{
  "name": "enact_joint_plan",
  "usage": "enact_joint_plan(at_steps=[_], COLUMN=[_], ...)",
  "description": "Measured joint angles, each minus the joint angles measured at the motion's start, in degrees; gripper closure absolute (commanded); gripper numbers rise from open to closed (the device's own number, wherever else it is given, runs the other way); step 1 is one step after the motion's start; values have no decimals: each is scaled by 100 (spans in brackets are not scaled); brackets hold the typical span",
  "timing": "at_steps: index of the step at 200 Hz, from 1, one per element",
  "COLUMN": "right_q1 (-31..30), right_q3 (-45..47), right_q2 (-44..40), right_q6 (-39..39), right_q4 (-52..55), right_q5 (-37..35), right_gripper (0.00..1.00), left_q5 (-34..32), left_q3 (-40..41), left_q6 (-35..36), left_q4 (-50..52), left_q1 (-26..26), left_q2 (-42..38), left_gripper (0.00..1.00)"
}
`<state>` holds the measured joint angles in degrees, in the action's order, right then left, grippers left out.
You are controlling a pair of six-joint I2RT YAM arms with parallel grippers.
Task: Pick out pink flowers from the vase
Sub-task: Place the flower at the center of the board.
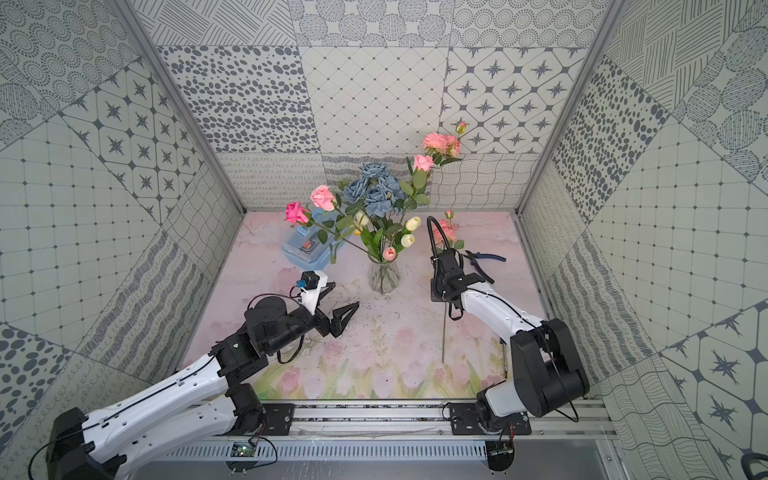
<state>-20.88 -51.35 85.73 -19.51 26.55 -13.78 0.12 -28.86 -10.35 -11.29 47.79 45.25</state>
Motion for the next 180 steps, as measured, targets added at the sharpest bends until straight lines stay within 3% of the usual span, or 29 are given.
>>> enact_joint_plan(at_steps=[51, 98, 132, 143, 161, 180], right_q1=[282, 361, 367, 367, 367, 367], right_q3=[-442, -881, -826, -767, -638, -442], right_q2=[1084, 1550, 1609, 1609, 1606, 1521], right_q6=[-76, -68, -79, -85, -116, -140], right_q4=[-503, -841, -970, -1056, -1143, -1211], right_q5=[455, 645, 739, 778, 822, 826], right_gripper=[100, 100, 88, 79, 42, 25], left_q5=[-442, -750, -949, -979, -1005, -992], left_q3=[361, 391, 282, 205, -2, -352], left_q6=[-20, -103, -212, -258, -378, -535], left_q4=[-391, -717, -1005, -1119, -1338, -1497], left_q1=[0, 0, 0, 0, 0, 0], left_q2=[-96, 120, 520, 695, 1108, 1593], left_gripper=[1, 1, 1, 1, 2, 7])
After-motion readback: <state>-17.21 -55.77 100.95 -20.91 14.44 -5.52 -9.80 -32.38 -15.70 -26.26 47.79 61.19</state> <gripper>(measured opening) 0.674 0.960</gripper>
